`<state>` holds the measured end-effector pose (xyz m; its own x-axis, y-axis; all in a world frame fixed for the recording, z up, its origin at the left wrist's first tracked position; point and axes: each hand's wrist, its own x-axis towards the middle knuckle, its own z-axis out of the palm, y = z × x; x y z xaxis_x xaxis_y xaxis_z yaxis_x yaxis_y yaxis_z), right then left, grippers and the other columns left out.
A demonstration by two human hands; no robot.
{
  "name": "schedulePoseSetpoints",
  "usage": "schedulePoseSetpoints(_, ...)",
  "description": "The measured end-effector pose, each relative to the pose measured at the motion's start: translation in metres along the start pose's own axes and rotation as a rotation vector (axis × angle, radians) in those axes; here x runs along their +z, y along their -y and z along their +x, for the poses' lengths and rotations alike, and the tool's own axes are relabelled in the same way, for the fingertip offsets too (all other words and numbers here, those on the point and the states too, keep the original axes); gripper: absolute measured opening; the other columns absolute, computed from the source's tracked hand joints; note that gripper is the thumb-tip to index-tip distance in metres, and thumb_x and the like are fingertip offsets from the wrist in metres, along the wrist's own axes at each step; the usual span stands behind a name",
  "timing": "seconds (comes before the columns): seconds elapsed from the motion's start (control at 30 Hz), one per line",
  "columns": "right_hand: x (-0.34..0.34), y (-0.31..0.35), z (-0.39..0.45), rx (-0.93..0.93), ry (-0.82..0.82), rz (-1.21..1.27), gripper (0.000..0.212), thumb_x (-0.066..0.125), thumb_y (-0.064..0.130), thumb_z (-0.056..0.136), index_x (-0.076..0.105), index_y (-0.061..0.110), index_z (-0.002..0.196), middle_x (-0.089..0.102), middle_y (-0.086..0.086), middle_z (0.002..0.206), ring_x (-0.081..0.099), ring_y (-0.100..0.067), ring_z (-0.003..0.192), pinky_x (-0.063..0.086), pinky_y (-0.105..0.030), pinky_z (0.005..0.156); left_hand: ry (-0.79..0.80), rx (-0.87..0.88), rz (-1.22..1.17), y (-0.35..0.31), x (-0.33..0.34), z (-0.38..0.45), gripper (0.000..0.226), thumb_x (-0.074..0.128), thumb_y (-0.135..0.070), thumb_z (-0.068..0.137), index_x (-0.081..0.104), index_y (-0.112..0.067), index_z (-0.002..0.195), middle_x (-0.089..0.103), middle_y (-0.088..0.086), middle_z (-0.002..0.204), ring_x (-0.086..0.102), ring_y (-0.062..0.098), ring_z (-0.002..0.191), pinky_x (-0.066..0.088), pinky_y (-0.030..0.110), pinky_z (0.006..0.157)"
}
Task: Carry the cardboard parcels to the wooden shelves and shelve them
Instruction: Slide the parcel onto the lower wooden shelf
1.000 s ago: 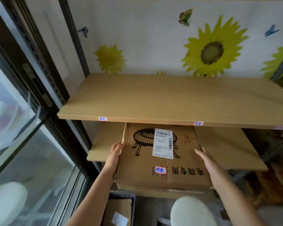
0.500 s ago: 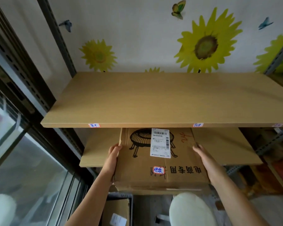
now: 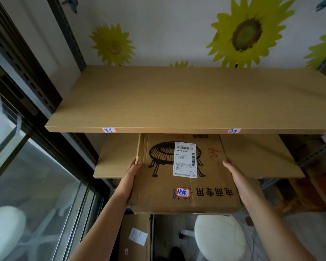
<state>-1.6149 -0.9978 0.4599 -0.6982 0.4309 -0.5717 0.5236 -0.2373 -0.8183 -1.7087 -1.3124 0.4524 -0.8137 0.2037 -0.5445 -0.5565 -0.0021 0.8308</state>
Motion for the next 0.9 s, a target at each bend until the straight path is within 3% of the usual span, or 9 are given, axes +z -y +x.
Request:
schedulePoseSetpoints(0.07,-0.001,-0.002,0.001,0.024,-0.002,-0.002,0.048,0.050,0.055,0.094,0.052,0.033,0.138,0.066,-0.005,0.125,0.063,-0.031,0.112,0.051,-0.052,0.096,-0.002,0.008,-0.007,0.001,-0.001,-0.001,0.055,0.051,-0.045,0.103,0.044,-0.030,0.156,0.067,0.015,0.132,0.069,0.032,0.111,0.060,0.040,0.073)
schedulePoseSetpoints(0.13,-0.002,-0.002,0.000,0.036,-0.004,-0.022,0.050,0.050,0.056,0.094,0.053,0.030,0.137,0.066,-0.007,0.125,0.062,-0.032,0.114,0.046,-0.055,0.102,0.011,0.006,-0.007,0.001,-0.002,-0.003,0.049,0.047,-0.042,0.106,0.046,-0.031,0.153,0.069,0.015,0.129,0.071,0.032,0.108,0.062,0.038,0.069)
schedulePoseSetpoints(0.23,-0.002,-0.001,-0.004,0.008,-0.024,-0.031,0.046,0.047,0.048,0.099,0.053,0.023,0.137,0.066,-0.010,0.119,0.064,-0.029,0.106,0.051,-0.042,0.087,0.014,-0.001,-0.007,-0.002,-0.003,-0.009,0.043,0.047,-0.041,0.106,0.051,-0.031,0.148,0.071,0.015,0.124,0.072,0.032,0.105,0.061,0.039,0.070)
schedulePoseSetpoints(0.3,-0.003,-0.003,-0.007,-0.006,-0.030,-0.021,0.042,0.045,0.043,0.101,0.053,0.019,0.135,0.067,-0.008,0.110,0.064,-0.025,0.097,0.049,-0.035,0.072,-0.004,-0.004,-0.002,-0.003,-0.005,-0.010,0.040,0.047,-0.040,0.106,0.051,-0.029,0.144,0.071,0.015,0.120,0.071,0.030,0.100,0.060,0.038,0.068)
schedulePoseSetpoints(0.37,-0.002,-0.007,-0.010,0.000,-0.033,0.005,0.039,0.045,0.041,0.101,0.054,0.018,0.131,0.067,-0.006,0.102,0.063,-0.021,0.090,0.046,-0.032,0.067,-0.025,-0.023,-0.005,-0.002,-0.009,-0.012,0.037,0.048,-0.039,0.106,0.052,-0.028,0.141,0.069,0.017,0.119,0.069,0.032,0.097,0.058,0.040,0.070)
schedulePoseSetpoints(0.57,0.001,-0.022,-0.018,0.074,0.023,0.156,0.040,0.055,0.044,0.096,0.051,0.025,0.131,0.067,-0.010,0.114,0.064,-0.025,0.101,0.050,-0.038,0.074,-0.084,-0.055,-0.016,0.002,-0.009,-0.022,0.029,0.053,-0.041,0.103,0.049,-0.033,0.131,0.065,0.017,0.112,0.065,0.033,0.093,0.058,0.047,0.076)
schedulePoseSetpoints(0.7,-0.001,-0.028,-0.021,0.106,0.049,0.160,0.050,0.057,0.049,0.093,0.051,0.024,0.135,0.067,-0.013,0.123,0.064,-0.028,0.109,0.052,-0.040,0.078,-0.094,-0.077,-0.031,0.002,-0.009,-0.033,0.029,0.055,-0.040,0.102,0.047,-0.036,0.130,0.063,0.014,0.106,0.065,0.031,0.088,0.056,0.043,0.070)
schedulePoseSetpoints(0.9,-0.007,-0.034,-0.031,0.131,0.008,0.196,0.054,0.062,0.053,0.088,0.056,0.024,0.133,0.071,-0.011,0.119,0.066,-0.030,0.111,0.053,-0.042,0.082,-0.079,-0.065,-0.063,-0.001,-0.009,-0.048,0.031,0.054,-0.037,0.103,0.046,-0.034,0.134,0.065,0.011,0.105,0.066,0.028,0.088,0.057,0.042,0.068)
